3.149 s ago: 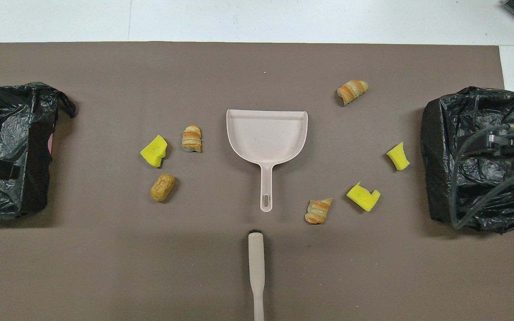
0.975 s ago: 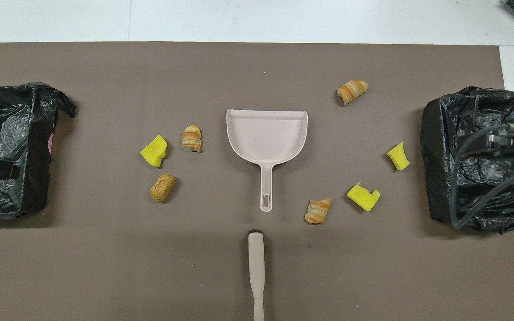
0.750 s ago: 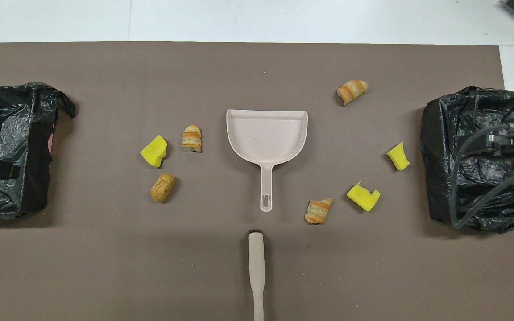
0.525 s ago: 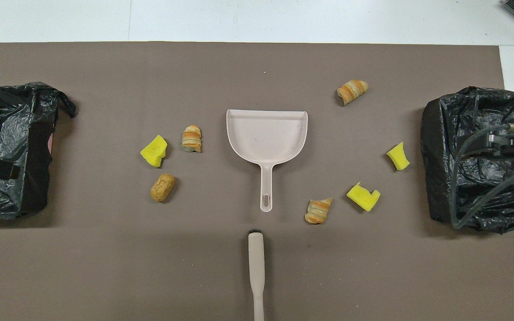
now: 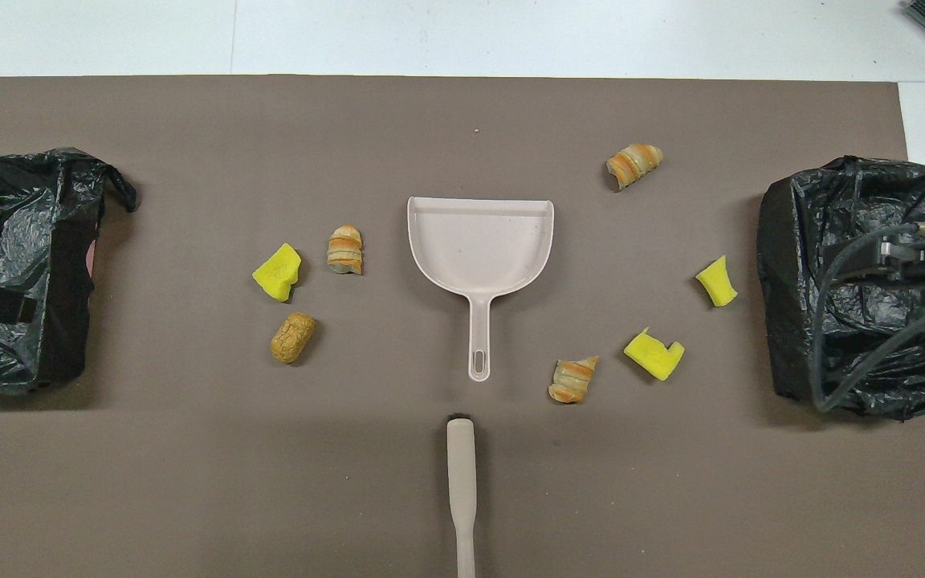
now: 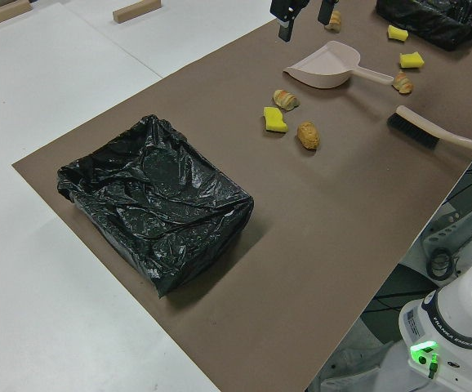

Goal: Sweep and dump trash in bin

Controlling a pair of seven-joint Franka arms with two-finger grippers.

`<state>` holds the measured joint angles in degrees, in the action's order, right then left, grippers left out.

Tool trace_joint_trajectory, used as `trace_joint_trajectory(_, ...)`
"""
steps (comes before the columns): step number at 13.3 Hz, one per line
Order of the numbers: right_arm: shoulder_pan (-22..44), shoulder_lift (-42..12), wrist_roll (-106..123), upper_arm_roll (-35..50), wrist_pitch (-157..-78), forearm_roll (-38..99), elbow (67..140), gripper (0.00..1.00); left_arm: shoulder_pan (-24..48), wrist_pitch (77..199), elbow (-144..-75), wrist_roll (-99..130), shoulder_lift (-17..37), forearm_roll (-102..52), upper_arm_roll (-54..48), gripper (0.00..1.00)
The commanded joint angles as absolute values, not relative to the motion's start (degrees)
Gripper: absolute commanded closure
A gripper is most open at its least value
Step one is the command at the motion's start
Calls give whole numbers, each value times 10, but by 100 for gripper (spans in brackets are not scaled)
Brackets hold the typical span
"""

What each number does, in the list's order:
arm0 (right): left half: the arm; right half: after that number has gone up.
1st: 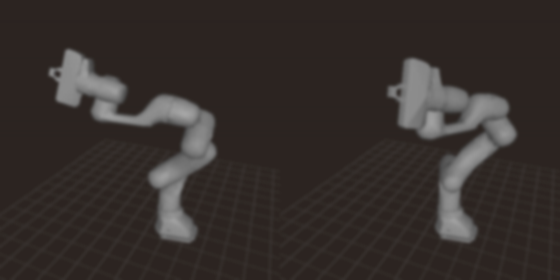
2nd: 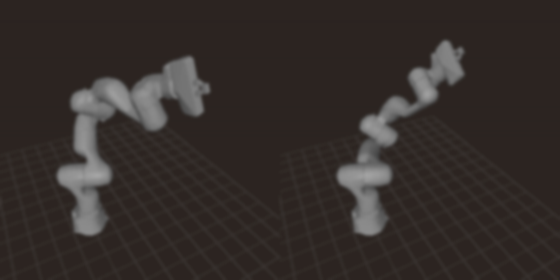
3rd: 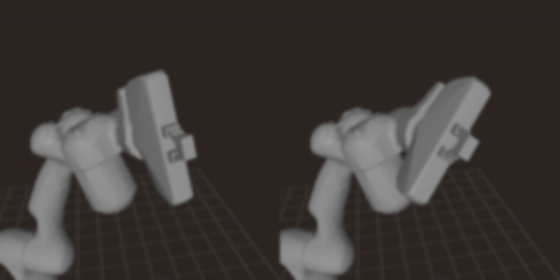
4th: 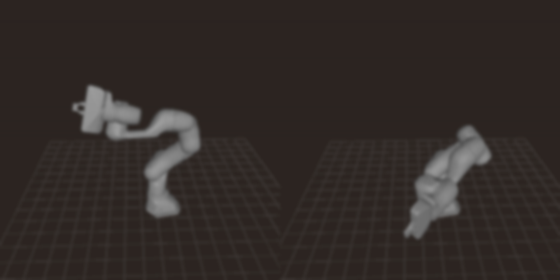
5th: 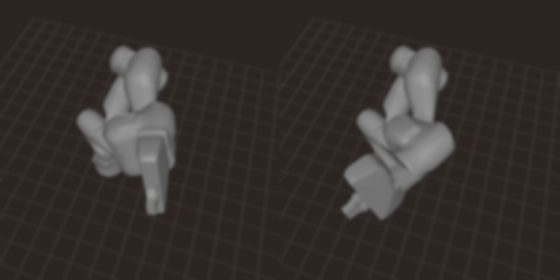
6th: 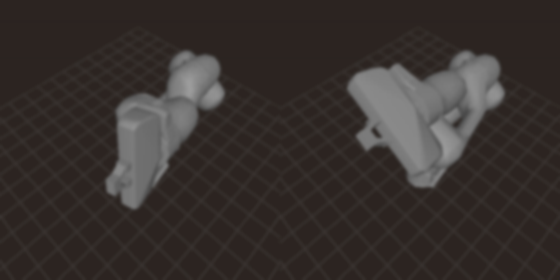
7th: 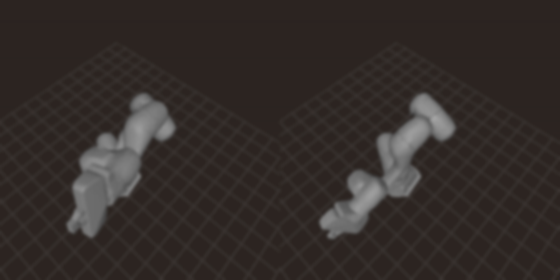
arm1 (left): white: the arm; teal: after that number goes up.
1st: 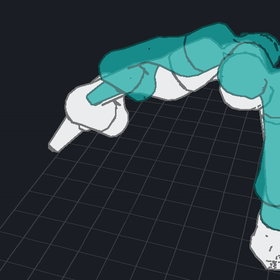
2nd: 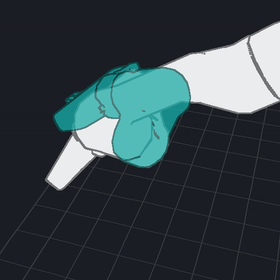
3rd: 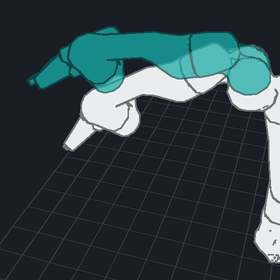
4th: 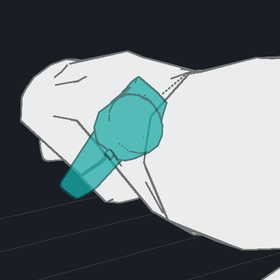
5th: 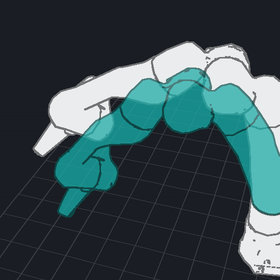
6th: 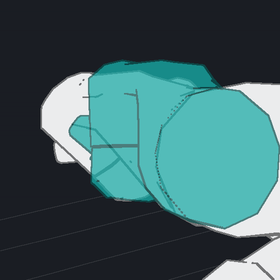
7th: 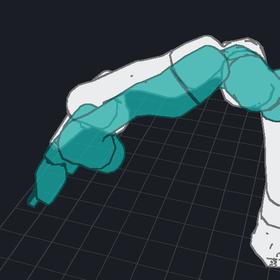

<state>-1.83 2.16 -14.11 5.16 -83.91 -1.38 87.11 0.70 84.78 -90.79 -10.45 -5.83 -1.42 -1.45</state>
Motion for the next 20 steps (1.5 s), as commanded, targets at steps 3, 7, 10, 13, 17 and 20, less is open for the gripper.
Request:
trace_joint_trajectory(3,-25,26,-140,54,-840,-5,876,0,4,844,-918,-107,-69,-15,-15,0)
trace_joint_trajectory(7,-17,22,-140,57,-842,-14,872,0,4,844,-918,-108,-69,-15,-15,0)
trace_joint_trajectory(10,-11,18,-141,62,-843,-18,870,0,13,844,-918,-107,-69,-15,-22,0)
trace_joint_trajectory(13,23,-10,-169,62,-868,-18,860,0,14,836,-928,-106,-76,-19,-27,0)
trace_joint_trajectory(17,60,-58,-194,62,-909,-19,857,0,86,872,-1031,-62,-139,-20,-29,0)
trace_joint_trajectory(20,102,-97,-245,62,-957,-40,858,0,159,938,-1155,95,-226,-20,-33,0)
